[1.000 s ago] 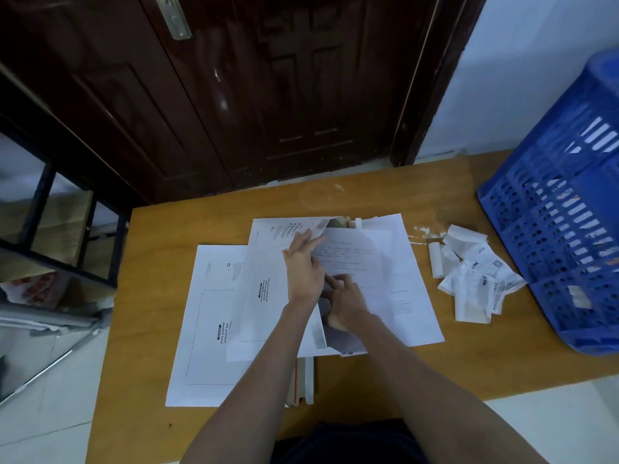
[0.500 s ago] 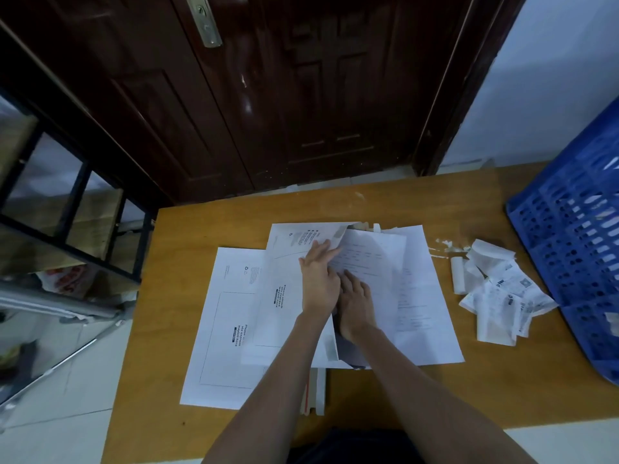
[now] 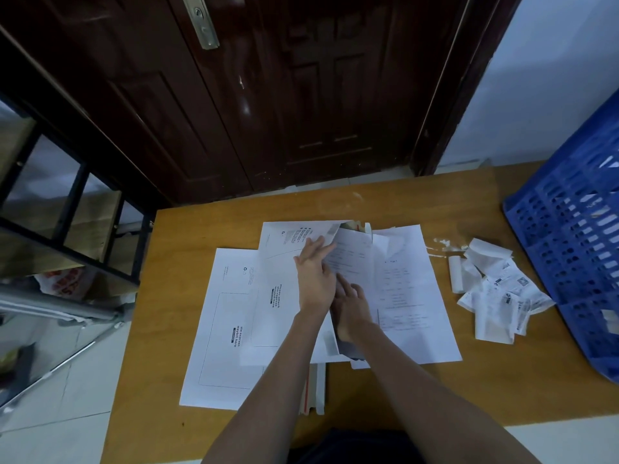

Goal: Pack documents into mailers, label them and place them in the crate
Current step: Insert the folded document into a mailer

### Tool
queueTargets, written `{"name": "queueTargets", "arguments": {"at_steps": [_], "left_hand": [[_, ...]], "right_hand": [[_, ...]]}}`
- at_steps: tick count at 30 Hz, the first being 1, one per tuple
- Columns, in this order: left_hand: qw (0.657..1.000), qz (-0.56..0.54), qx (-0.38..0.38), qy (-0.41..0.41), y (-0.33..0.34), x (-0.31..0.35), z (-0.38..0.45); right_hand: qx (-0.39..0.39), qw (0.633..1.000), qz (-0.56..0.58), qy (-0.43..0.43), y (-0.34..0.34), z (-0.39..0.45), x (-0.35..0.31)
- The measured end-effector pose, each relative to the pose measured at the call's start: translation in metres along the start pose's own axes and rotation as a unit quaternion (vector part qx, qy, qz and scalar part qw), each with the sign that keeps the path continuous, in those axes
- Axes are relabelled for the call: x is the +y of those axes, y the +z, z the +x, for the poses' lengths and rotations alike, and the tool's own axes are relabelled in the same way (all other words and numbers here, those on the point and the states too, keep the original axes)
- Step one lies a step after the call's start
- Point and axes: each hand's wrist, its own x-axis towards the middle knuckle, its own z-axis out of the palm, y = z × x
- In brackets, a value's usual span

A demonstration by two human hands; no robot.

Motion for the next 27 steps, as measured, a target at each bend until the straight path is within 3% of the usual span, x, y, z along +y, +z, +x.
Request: {"name": "queueTargets", "arguments": {"at_steps": [6,15,16,18,19,21,24,27], "left_hand": [[0.999,0.030,0.001,-0.012,-0.005,-0.011,0.006],[0.999,0.038,-0.007,0.006,-0.003,-0.012,0.008],[0.999,0.043,-0.006,0.005,-0.004,-0.012,0.008],[0.999,0.044,0.005,-0.001,-0.005,-0.013,0.008],[0.999,0.042,0.012,-0.003,-0.005,-0.013,0.009],[0.999,0.042,0.018,0.001,-0.005,-0.013,0.011],[0.999,0.042,0.011,0.003,-0.005,-0.013,0.013],[1.000,0.028,0.009,-0.003,-0.004,-0.011,0.012]], "right_hand": [[-0.052,0.996,-0.004,-0.074,-0.002,0.008,0.007],[-0.092,0.990,-0.037,-0.101,-0.010,0.001,0.002],[-0.056,0.994,0.035,-0.087,-0.011,0.000,-0.002],[0.103,0.974,0.203,-0.013,-0.012,-0.003,-0.008],[0.193,0.950,0.242,0.032,-0.011,-0.003,-0.009],[0.257,0.926,0.258,0.101,-0.007,-0.001,-0.004],[0.169,0.963,0.196,0.070,-0.009,0.001,0.005],[0.052,0.997,0.060,0.016,-0.008,0.002,0.003]]}}
